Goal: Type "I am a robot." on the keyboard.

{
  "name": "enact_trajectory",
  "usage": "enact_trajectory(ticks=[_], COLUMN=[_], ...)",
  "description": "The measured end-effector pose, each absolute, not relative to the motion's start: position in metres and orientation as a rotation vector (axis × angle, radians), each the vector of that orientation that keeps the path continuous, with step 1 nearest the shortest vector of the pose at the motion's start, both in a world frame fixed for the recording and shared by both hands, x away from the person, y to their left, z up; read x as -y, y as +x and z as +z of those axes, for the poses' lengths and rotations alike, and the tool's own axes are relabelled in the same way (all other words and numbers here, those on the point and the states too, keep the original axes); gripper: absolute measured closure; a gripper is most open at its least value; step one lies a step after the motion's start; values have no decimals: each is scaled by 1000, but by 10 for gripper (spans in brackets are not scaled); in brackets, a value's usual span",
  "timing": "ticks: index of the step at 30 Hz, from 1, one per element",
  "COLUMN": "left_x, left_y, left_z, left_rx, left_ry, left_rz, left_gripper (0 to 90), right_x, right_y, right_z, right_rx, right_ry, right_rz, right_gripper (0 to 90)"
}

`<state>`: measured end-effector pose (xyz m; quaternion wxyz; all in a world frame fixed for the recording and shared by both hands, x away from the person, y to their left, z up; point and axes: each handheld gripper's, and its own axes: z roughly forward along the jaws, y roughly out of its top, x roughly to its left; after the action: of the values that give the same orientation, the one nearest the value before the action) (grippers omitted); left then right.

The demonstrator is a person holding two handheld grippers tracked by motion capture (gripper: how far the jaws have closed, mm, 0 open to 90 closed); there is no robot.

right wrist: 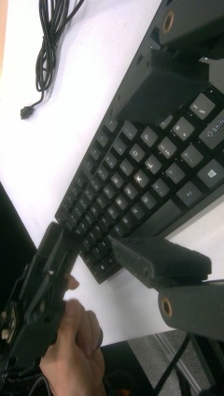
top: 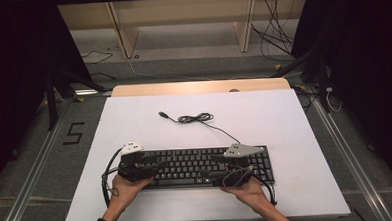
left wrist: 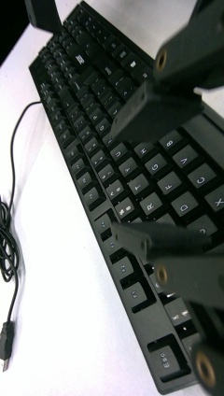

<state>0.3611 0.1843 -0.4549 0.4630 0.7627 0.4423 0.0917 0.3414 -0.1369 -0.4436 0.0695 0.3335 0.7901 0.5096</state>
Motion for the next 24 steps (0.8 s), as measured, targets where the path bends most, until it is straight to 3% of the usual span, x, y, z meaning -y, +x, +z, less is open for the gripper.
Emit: enact_trajectory(ticks=[11,24], left_x=[-196,-201], left_y=[349,342], left_z=[-456,-458], left_rx=[-1085,-1090], left_ry=[1804,1788], left_rz=[232,227], left_gripper=[321,277], right_x=[129,119], right_y=[347,356], right_z=[-446,-449], right_rx=[-2399,-2429], right_ry=[988,983], right_rz=[1506,1451], right_gripper=[356,481])
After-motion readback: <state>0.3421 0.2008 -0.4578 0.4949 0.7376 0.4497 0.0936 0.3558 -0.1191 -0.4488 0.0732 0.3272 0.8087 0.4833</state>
